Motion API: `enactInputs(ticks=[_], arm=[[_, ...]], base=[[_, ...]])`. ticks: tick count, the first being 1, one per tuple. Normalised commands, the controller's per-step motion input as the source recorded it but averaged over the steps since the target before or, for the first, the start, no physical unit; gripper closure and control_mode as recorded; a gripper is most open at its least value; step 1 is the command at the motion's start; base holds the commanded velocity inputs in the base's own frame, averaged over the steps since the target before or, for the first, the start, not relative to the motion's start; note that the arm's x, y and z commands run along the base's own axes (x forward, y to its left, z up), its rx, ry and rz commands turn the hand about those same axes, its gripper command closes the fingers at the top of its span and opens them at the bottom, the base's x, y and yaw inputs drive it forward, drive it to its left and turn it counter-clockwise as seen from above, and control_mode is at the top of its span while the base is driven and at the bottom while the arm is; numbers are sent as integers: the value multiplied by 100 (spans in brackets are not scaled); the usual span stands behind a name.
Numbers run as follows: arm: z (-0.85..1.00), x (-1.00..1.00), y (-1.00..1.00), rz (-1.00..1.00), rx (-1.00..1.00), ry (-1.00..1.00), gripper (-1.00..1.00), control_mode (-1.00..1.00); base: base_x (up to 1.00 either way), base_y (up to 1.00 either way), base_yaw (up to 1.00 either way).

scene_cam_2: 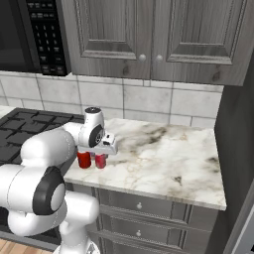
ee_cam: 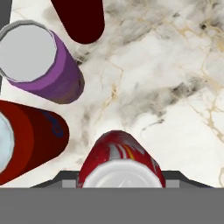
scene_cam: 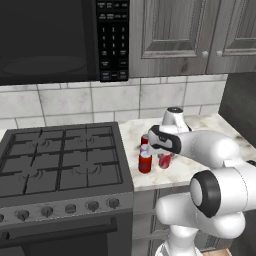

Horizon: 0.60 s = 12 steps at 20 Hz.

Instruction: Four empty soda cans are scattered around the kitchen. Gather all the cans and cluster them next to the stove for recycling.

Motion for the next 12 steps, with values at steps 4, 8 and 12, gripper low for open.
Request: enactInputs(ticks=[4,8,12], arm=[[-11,5,2,0,0,-2,100,-100],[-7,4,0,0,0,-1,100,-100],[-7,5,0,0,0,0,100,-100]], base=[[0,0,0],[0,0,0],[0,0,0]])
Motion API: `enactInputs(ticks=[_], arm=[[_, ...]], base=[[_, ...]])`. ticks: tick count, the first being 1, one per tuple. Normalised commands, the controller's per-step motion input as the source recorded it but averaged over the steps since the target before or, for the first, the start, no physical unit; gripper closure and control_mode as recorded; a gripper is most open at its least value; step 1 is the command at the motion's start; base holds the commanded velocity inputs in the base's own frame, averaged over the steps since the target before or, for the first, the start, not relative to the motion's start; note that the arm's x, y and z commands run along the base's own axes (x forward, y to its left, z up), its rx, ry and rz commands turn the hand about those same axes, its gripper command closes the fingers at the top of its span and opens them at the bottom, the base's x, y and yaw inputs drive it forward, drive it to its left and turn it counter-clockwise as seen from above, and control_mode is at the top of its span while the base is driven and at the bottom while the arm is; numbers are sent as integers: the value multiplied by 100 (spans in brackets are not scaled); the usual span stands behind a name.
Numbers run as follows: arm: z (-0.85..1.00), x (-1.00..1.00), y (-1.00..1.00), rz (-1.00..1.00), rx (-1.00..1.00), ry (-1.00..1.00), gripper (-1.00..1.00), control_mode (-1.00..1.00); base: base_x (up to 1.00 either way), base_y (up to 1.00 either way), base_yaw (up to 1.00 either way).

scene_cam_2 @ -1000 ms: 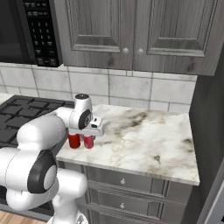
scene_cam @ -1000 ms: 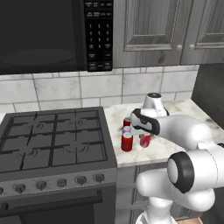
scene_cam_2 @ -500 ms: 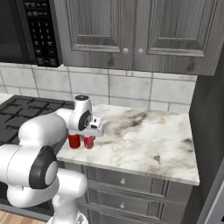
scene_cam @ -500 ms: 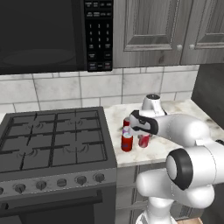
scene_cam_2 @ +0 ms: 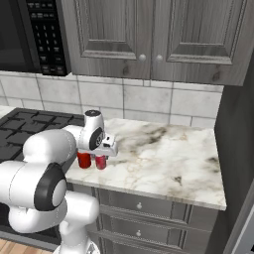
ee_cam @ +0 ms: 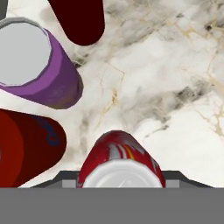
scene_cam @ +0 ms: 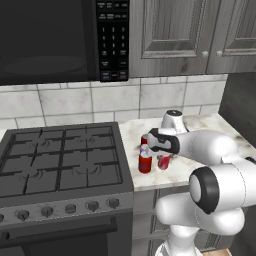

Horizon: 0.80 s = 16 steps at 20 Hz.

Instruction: Four empty soda cans are scattered around the kitchen. Gather all the cans and cluster them next to the stove for recycling.

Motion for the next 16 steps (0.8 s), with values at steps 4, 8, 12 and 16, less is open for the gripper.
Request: enactInputs(ticks=[4,8,12,16], arm=[[-11,5,0,0,0,0,100,-100],[-11,6,0,0,0,0,100,-100],[-8,8,0,0,0,0,100,-100],[-8,8,0,0,0,0,100,-100]], base=[[0,0,0],[0,0,0],[0,0,0],[0,0,0]])
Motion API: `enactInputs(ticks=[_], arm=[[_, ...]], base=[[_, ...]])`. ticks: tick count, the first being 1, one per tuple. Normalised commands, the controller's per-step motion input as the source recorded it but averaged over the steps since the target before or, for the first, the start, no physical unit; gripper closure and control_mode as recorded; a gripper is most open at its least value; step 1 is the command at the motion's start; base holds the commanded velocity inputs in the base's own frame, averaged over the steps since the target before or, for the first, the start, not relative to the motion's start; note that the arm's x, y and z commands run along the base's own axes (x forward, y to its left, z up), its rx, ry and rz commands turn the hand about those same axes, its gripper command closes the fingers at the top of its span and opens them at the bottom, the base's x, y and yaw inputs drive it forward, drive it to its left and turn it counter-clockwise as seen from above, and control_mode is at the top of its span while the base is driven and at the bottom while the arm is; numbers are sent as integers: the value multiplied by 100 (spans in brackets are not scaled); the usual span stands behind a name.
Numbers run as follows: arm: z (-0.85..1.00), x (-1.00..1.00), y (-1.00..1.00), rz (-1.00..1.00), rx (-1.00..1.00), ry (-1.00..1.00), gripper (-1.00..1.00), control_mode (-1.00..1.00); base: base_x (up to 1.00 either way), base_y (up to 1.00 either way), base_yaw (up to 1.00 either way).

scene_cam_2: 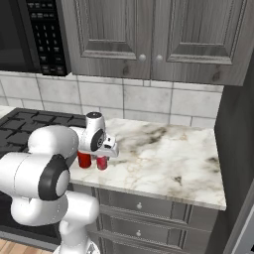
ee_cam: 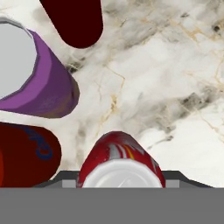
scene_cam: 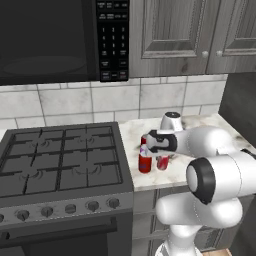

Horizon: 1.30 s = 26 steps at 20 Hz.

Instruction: Four empty soda cans are scattered around the kitchen. Gather all the cans and cluster them next to the stove for recycling.

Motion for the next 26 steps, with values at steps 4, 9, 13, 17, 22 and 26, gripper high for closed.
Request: enactInputs(ticks=[4,9,13,17,22,26], arm=[[-8,6,0,0,0,0,100,-100],[-12,0,0,0,0,0,100,-100],[-22,-5,1,0,0,0,100,-100],[-23,-10,5,0,0,0,-100,-100],[-3,-3,0,0,0,0,-100,-100],[0,-17,0,0,0,0,-100,-100]], base=[[0,0,0],[0,0,0],[0,0,0],[0,0,0],[0,0,0],[0,0,0]])
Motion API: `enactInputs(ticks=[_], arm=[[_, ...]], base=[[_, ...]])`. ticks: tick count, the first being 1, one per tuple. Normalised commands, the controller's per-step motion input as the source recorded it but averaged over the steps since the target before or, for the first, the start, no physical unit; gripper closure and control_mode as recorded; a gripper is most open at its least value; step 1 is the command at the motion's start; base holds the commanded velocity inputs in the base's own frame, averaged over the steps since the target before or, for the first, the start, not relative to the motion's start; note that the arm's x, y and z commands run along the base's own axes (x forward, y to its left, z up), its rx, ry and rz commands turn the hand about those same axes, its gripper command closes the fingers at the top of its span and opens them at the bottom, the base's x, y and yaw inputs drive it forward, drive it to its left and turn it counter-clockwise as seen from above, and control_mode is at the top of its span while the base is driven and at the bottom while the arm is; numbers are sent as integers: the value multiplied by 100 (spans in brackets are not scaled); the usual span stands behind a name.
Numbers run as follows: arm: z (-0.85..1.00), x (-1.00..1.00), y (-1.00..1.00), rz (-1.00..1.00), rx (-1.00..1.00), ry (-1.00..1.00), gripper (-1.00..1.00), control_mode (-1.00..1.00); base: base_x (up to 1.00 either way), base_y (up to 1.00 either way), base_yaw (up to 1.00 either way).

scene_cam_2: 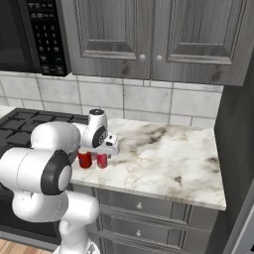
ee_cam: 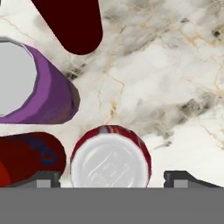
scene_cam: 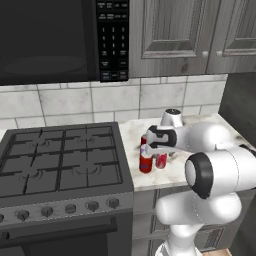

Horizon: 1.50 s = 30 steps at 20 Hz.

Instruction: Four empty soda cans are scattered around the kitchen. Gather all the cans and cluster them next to the stove for recycling.

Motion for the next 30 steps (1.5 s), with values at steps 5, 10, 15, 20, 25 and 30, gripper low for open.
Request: enactInputs(ticks=[5,10,15,20,25,30], arm=[[0,-23,0,0,0,0,-100,-100],[12,-28,-4,0,-1,-1,-100,-100],[34,-22,-2,0,-5,-6,-100,-100],[39,-27,0,0,-7,-9,-100,-100],[42,-34,0,0,-4,-12,-100,-100],[36,-38,-1,0,-2,-11,-100,-100]], base=[[0,0,0],[0,0,0],[0,0,0],[0,0,0],[0,0,0],[0,0,0]])
